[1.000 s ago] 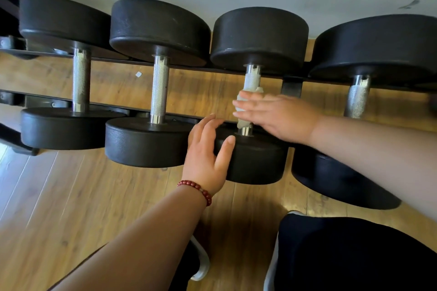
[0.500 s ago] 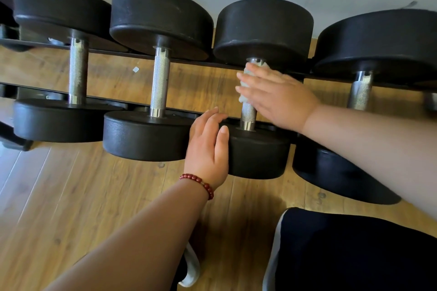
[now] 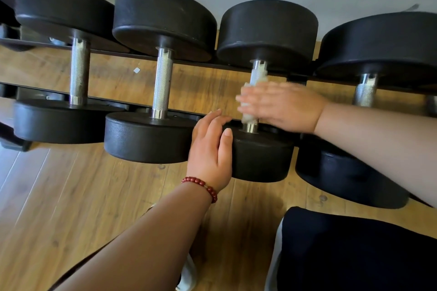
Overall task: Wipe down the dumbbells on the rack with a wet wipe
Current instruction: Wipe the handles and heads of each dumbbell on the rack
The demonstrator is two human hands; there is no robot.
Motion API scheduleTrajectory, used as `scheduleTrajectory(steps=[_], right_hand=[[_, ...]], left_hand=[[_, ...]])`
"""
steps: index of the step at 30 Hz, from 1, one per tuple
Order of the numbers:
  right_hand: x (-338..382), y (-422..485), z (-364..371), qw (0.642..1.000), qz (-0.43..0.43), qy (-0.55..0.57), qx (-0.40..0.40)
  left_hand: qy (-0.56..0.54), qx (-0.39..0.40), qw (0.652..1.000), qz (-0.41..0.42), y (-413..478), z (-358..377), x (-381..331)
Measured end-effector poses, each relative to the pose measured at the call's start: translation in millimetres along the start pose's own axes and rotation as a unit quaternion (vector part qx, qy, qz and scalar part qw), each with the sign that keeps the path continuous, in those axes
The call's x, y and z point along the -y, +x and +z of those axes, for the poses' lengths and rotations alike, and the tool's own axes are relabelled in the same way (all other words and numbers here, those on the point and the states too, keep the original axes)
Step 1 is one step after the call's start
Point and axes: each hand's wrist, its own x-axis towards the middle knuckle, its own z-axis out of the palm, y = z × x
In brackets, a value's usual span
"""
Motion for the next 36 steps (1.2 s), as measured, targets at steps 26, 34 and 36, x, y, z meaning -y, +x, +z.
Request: scheduleTrajectory(steps=[26,34,36], right_hand=[[0.6,-3.5,-0.3,0.997,-0.080,0.009,0.012],[-11.4,-0.2,-0.6,1.000,-0.011,0.014,-0.014],[3.0,-5.4,6.9,0.996,-0.078,0.023,0.023]], left_hand=[[0.011,0.001,1.000,-0.019,-0.4,1.6,-0.6],[0.010,0.003,1.000,-0.021,-0.1,2.5,1.0],[0.012,0.004,1.000,-0.019,-0.5,2.4,0.4]])
